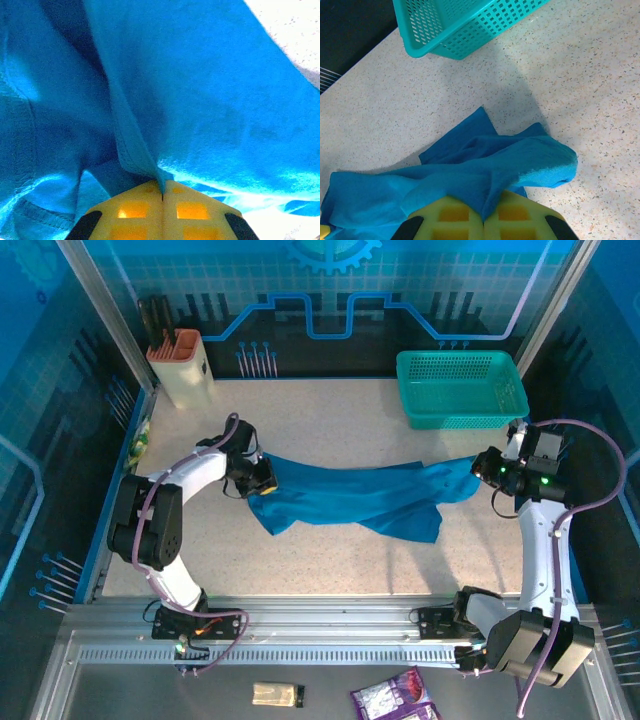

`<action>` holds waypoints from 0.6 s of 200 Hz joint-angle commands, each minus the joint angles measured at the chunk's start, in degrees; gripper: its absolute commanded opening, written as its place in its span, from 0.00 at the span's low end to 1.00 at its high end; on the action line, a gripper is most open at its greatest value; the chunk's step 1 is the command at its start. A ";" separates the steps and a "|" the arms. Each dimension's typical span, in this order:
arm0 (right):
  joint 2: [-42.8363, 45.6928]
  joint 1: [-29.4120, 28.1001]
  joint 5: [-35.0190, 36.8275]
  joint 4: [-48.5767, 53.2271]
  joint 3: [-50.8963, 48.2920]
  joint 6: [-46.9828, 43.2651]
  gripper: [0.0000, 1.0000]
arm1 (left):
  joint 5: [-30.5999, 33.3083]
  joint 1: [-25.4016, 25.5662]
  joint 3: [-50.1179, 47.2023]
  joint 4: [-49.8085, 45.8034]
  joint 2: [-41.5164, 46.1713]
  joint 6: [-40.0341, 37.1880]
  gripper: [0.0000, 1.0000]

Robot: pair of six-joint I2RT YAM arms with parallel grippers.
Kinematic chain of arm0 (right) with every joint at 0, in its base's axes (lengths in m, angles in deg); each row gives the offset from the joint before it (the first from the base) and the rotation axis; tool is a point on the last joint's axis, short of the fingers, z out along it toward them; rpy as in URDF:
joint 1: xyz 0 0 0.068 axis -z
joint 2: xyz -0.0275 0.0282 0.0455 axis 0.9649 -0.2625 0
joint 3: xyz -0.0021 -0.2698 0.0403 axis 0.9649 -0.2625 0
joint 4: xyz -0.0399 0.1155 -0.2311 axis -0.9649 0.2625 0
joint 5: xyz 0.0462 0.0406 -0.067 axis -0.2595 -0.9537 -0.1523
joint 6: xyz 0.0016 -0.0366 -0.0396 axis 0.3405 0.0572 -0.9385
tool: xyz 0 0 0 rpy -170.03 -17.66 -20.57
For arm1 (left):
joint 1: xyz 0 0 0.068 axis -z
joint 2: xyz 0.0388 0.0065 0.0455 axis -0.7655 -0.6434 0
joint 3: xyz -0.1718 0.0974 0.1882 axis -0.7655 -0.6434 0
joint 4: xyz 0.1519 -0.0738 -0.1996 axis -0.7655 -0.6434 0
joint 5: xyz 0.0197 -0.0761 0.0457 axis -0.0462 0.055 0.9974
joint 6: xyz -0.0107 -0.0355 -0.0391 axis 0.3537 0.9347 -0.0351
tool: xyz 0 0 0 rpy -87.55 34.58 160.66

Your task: Fold the inside-out t-shirt

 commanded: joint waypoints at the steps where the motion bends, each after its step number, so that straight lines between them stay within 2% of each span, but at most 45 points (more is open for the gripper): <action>1: -0.08 0.75 -0.65 -0.38 3.84 0.32 0.00 | -0.90 0.03 4.23 -2.38 2.54 -0.61 0.00; 26: -0.95 0.78 -0.90 -0.90 9.20 1.80 0.00 | -1.72 -3.36 10.68 -6.11 8.10 -0.81 0.00; 56: -2.63 0.80 -1.59 -1.98 17.50 4.13 0.00 | -8.05 -10.80 20.34 -6.41 15.15 2.09 0.00; 90: -4.32 0.83 -2.49 -5.19 28.32 7.02 0.00 | -17.01 -20.42 31.01 0.11 20.86 10.61 0.00; 120: -4.66 1.12 -0.85 -7.79 37.75 7.51 0.00 | -21.97 -25.33 37.16 8.18 23.25 18.76 0.00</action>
